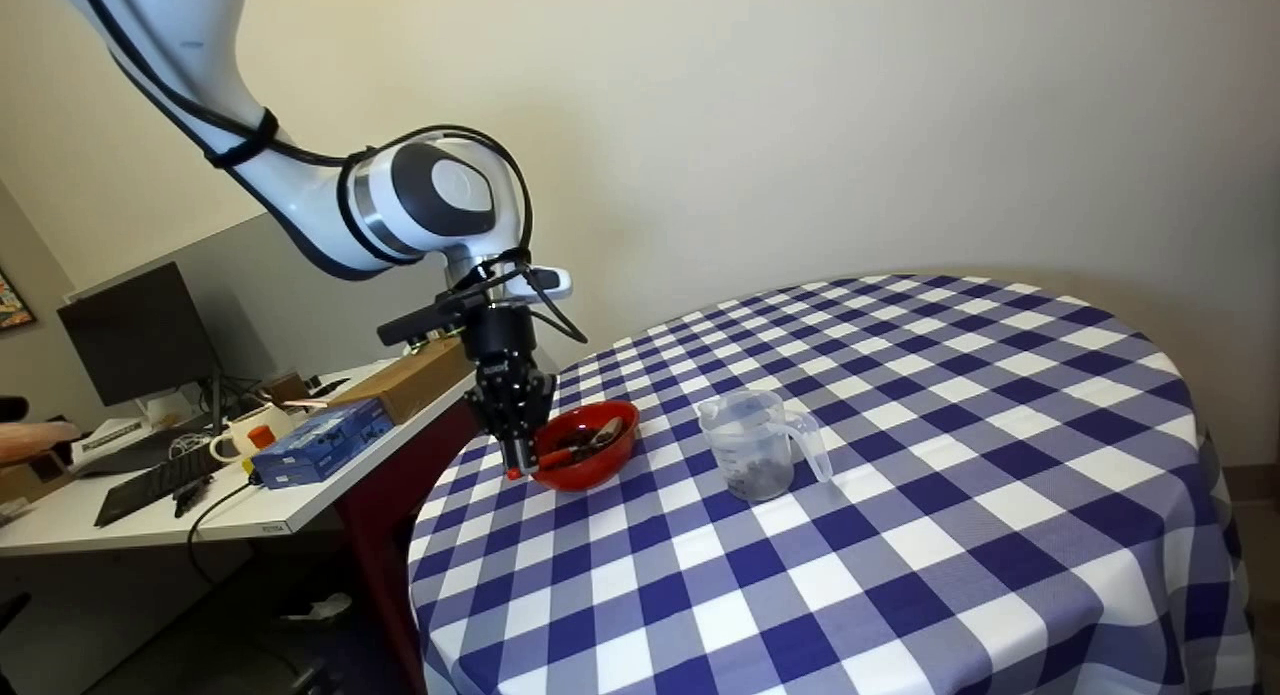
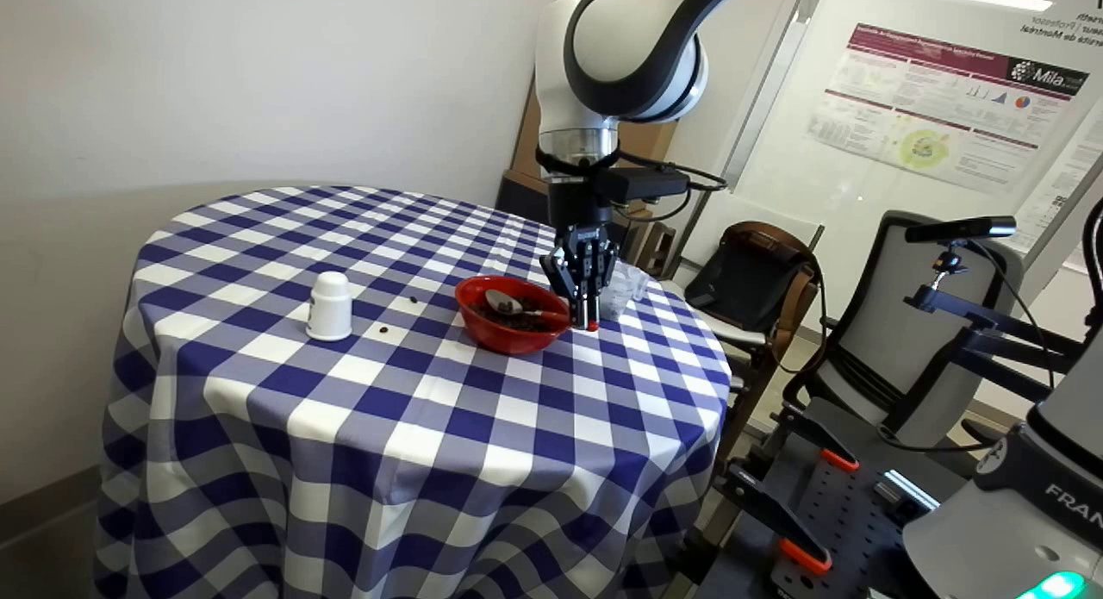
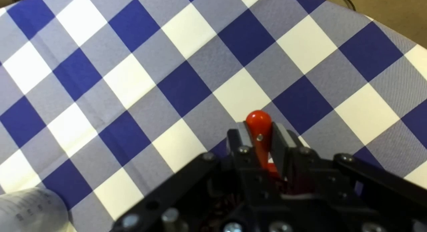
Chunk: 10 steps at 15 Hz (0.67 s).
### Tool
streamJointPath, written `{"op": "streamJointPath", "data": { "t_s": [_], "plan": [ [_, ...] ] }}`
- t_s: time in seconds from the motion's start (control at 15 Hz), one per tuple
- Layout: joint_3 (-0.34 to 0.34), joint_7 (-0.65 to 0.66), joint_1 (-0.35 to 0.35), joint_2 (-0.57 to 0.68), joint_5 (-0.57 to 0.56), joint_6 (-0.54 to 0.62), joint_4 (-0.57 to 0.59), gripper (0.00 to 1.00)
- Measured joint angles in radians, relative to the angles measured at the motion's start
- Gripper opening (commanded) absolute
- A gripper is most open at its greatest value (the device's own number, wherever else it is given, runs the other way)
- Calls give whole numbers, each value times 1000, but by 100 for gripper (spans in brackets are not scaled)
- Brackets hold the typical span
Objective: Use the spoon to scoop some of the contents in the red bowl into the clear jug
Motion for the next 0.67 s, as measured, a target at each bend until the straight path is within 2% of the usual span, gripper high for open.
{"op": "streamJointPath", "data": {
  "t_s": [0.2, 0.67],
  "plan": [
    [-2, 4, 12, -6, -52, -2, 0, 10],
    [-26, 94, 50, -11, -264, -55, -1, 10]
  ]
}}
